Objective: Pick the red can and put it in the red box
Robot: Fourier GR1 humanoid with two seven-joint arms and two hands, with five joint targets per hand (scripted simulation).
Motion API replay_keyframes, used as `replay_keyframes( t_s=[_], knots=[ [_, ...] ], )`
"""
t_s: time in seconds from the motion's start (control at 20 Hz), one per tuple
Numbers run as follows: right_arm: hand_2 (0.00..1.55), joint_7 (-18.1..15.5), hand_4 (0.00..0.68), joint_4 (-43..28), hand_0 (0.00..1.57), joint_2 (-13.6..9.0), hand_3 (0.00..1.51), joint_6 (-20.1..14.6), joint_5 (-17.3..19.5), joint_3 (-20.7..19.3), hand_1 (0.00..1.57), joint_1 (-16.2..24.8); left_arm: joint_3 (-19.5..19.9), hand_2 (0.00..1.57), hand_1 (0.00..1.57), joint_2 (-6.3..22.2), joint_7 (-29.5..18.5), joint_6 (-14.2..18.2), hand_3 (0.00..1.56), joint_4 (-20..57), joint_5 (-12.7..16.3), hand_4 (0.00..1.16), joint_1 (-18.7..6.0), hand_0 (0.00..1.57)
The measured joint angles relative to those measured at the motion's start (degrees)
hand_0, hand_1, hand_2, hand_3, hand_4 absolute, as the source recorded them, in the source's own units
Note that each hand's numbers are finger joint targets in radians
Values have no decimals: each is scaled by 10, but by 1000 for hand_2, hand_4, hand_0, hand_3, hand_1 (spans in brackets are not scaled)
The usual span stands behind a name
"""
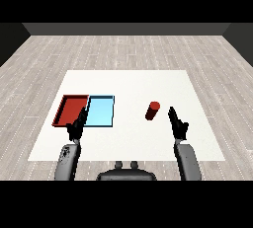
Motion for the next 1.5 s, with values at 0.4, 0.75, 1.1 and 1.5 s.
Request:
replay_keyframes(
  t_s=[0.4, 0.75, 1.1, 1.5],
  knots=[
    [0, -48, 0, 61, 0, -31, 0, 68, -62, -65, 0, -74, 8, 0, 0, -12, -58, 9, 0, -24, -3, 0, -11, 0],
    [0, -145, 0, 107, 0, -52, 0, 147, -117, -103, 0, -96, 19, 0, 0, -25, -181, 2, 0, -25, 11, 0, -8, 0],
    [0, -188, 0, 149, 0, -66, 0, 175, -122, -121, 0, -105, 20, 0, 0, -26, -211, -6, 0, -27, 18, 0, -3, 0],
    [0, -195, 0, 174, 0, -60, 0, 169, -119, -121, 0, -126, 26, 0, 0, -23, -209, -2, 0, -20, 20, 0, -18, 0]
  ],
)
